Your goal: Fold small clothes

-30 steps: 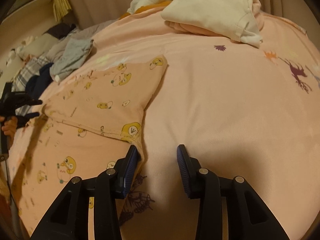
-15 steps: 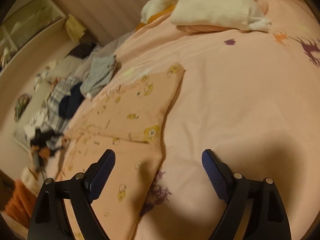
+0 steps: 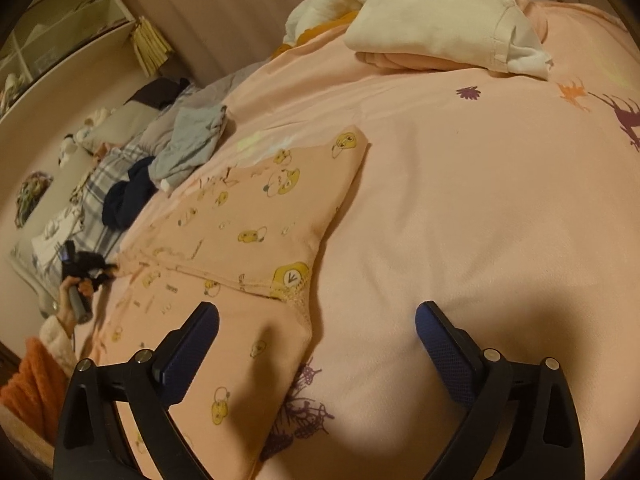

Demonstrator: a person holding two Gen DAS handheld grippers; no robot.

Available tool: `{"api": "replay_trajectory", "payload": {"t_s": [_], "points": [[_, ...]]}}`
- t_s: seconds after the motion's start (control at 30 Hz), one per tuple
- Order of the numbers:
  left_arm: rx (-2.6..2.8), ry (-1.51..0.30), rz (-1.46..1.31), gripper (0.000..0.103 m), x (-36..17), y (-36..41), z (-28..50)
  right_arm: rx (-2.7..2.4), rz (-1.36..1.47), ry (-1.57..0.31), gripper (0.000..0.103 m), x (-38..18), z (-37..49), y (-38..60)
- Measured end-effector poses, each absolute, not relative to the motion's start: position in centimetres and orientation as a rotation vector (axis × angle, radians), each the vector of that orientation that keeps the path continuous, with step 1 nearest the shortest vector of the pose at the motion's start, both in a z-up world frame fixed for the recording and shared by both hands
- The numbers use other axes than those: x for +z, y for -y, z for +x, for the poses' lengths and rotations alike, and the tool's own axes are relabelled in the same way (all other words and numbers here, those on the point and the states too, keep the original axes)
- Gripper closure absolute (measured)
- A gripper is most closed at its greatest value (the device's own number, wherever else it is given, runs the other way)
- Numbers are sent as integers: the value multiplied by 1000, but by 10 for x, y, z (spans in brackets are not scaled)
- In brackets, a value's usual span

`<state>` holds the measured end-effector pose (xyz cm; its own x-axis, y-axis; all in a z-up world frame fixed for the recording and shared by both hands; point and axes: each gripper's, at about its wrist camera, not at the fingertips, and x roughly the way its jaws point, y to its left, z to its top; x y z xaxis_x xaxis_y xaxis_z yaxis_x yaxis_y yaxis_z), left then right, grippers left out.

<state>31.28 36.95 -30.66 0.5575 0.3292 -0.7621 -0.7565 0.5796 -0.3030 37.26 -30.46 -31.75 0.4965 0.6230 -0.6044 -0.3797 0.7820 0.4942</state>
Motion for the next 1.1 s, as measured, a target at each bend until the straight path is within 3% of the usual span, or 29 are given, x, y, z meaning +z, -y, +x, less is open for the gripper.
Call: {"api": "replay_trajectory", "payload": {"t_s": [0.2, 0.37, 0.47, 0.53, 0.73, 0.93, 1.1], "points": [[604, -650, -499, 99, -253, -312, 321, 600, 321, -852, 5, -314, 371, 306], [207, -696, -398, 98, -197, -180, 354, 608, 407, -805, 5, -302, 365, 317], [-76, -785, -374, 82, -195, -102, 373, 665, 508, -787, 5, -301, 363, 325], [-152, -901, -360, 50, -204, -76, 377, 647, 492, -804, 5, -300, 363, 324], [7, -866, -305, 17, -204, -104, 339, 642, 523, -792, 5, -293, 361, 322], [238, -910, -338, 18, -248, -163, 285, 638, 551, -856, 5, -286, 360, 281], [272, -982, -112, 19, -285, -138, 284, 551, 186, -808, 5, -239, 363, 191]]}}
